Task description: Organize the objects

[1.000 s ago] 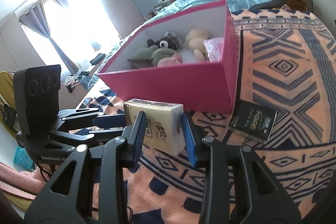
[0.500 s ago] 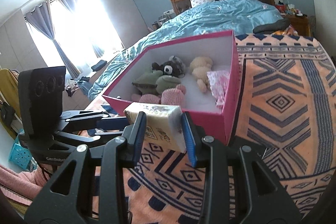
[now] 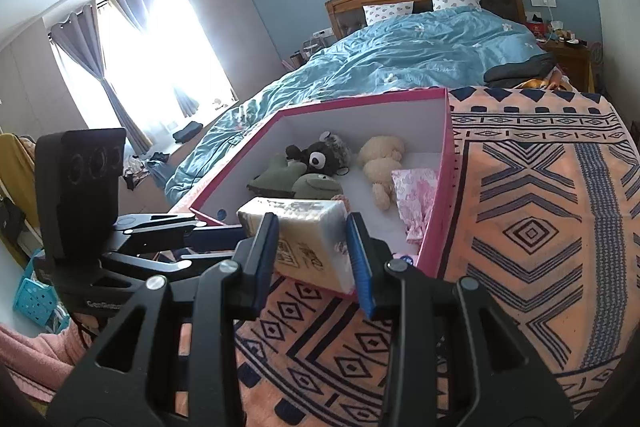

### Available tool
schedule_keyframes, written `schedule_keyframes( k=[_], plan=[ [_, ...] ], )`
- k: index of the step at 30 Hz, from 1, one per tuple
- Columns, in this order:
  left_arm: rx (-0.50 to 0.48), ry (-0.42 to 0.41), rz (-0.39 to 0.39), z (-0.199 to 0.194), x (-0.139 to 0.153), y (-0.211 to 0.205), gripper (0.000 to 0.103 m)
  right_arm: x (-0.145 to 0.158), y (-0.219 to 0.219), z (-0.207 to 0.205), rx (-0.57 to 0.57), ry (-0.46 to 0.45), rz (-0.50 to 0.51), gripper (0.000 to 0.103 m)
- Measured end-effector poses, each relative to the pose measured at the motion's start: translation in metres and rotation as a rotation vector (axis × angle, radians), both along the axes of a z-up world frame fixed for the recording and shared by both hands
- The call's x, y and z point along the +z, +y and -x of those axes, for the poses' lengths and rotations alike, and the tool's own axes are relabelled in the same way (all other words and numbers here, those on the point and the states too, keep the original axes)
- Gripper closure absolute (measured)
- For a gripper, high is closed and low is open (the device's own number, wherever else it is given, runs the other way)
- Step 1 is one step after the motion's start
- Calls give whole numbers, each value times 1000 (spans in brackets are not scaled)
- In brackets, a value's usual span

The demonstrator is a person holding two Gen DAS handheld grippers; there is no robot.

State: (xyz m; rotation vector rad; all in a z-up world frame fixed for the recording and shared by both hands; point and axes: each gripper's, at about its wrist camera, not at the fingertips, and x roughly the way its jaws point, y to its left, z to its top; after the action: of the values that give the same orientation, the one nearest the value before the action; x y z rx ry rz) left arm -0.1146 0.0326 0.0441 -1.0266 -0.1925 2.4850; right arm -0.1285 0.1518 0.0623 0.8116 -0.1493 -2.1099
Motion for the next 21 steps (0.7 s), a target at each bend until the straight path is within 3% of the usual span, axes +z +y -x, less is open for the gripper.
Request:
schedule_keyframes(
  k=[21],
  plan=[
    [15, -42, -12, 24, -7, -5, 70, -12, -4, 27, -25, -50, -14, 65]
  ],
)
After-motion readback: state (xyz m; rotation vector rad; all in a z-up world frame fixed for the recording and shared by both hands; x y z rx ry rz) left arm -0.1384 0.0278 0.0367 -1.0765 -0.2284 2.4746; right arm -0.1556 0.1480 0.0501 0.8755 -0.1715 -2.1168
